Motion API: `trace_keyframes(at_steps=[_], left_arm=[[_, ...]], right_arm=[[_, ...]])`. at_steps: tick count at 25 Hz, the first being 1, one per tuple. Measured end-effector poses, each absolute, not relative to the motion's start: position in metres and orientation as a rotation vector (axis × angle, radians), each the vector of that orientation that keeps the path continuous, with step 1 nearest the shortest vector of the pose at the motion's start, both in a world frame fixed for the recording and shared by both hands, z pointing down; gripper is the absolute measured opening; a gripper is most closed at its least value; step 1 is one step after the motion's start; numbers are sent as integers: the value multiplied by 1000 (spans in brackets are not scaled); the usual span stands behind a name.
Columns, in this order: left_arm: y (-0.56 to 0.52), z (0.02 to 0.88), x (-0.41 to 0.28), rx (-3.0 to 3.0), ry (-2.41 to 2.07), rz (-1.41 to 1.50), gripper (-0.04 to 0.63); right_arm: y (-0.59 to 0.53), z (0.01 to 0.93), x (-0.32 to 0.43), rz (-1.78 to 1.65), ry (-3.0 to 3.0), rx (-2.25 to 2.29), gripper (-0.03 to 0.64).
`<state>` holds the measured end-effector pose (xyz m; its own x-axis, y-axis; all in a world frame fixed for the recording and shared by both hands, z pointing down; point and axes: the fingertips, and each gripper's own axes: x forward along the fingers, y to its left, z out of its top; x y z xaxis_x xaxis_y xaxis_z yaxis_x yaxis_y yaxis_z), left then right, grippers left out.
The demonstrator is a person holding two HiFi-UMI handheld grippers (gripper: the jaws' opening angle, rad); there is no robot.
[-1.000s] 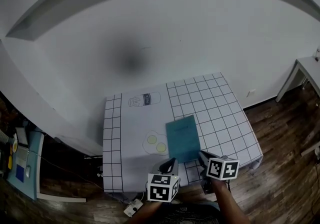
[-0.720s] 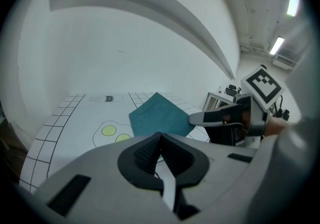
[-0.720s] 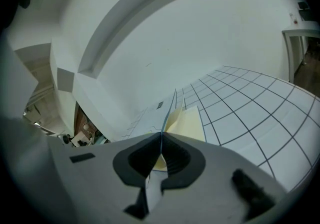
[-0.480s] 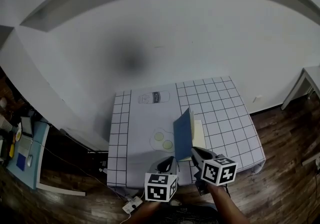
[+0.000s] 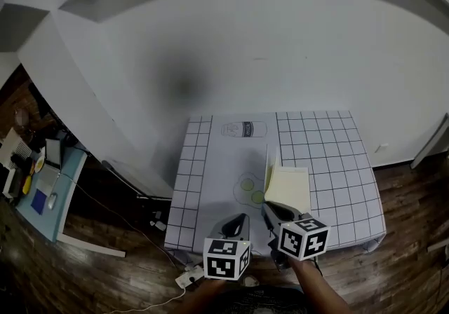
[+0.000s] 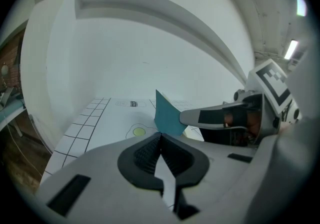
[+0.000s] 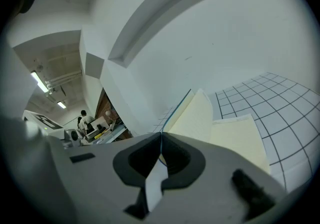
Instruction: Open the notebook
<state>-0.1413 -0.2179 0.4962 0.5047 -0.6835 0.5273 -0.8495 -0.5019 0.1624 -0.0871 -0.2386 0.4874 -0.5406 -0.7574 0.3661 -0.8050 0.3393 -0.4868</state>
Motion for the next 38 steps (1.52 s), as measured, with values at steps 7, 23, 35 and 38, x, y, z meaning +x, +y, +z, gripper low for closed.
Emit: trace_keyframes(at_steps=[7, 23, 35, 38], left_arm=[[-220, 500, -171, 2298, -1326, 545, 11], [-243, 507, -215, 2215, -1427, 513, 11], [-257, 512, -217, 2202, -1433, 536, 11], [-259, 515, -220, 2196, -1434, 548, 11]], right_arm=[[-246, 497, -121, 938, -2507, 1370, 17], [-262, 558, -186, 897, -2403, 1163, 18], [-265, 601, -203, 944, -2265, 1017, 18], [-266, 606, -204, 961, -2238, 995, 18]])
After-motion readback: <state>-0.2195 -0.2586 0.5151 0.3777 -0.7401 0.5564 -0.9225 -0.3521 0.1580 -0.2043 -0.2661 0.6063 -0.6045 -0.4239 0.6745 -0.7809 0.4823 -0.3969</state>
